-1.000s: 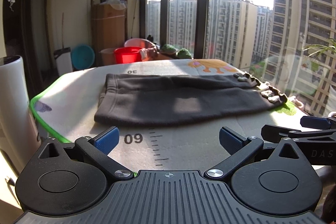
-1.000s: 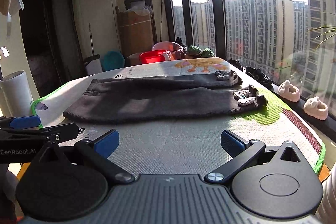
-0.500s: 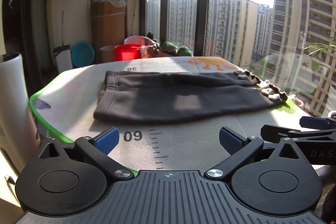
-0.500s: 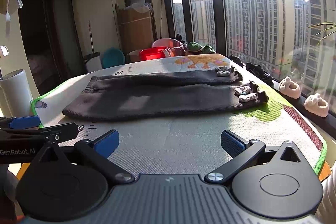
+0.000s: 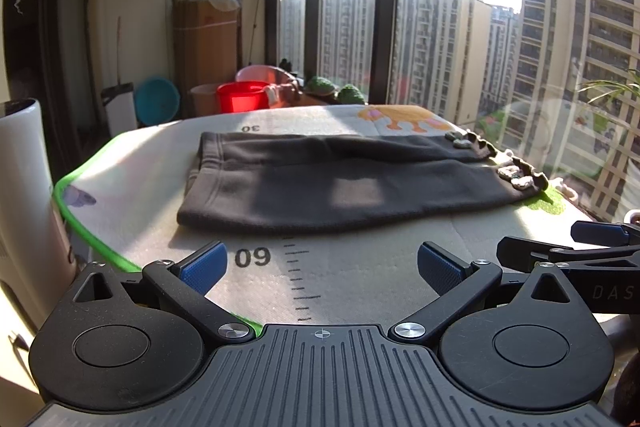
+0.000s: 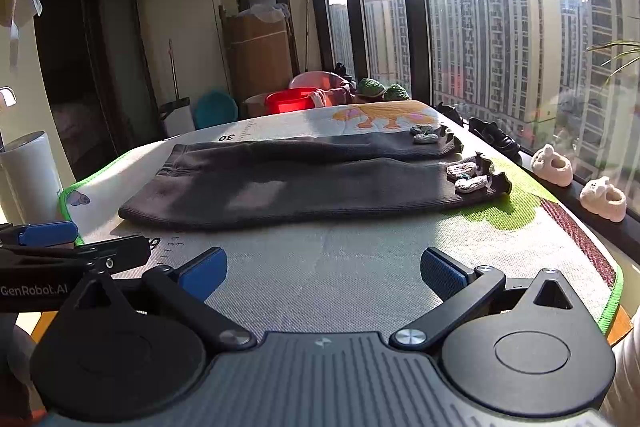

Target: Fold clothes

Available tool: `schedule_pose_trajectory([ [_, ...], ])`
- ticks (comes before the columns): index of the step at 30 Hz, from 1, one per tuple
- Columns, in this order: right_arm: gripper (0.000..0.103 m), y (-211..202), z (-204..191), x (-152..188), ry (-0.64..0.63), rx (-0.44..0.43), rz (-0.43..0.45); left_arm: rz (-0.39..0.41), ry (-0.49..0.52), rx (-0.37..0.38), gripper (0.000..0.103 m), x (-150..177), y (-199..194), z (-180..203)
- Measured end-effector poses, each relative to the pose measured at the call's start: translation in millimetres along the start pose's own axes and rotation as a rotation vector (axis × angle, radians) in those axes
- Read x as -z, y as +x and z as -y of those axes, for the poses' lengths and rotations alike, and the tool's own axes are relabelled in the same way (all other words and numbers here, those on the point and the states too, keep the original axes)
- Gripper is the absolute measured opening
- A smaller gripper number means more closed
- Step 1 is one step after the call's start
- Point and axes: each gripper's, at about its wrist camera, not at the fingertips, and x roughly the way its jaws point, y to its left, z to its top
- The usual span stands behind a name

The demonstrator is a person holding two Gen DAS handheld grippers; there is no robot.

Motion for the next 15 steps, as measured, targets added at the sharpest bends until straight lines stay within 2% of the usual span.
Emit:
schedule_pose_trajectory([
  [15, 0.103, -3.0, -2.5, -1.5, -0.007, 0.005, 0.01, -0.003, 0.004, -0.001, 0.103, 0.6, 1.5, 0.9],
])
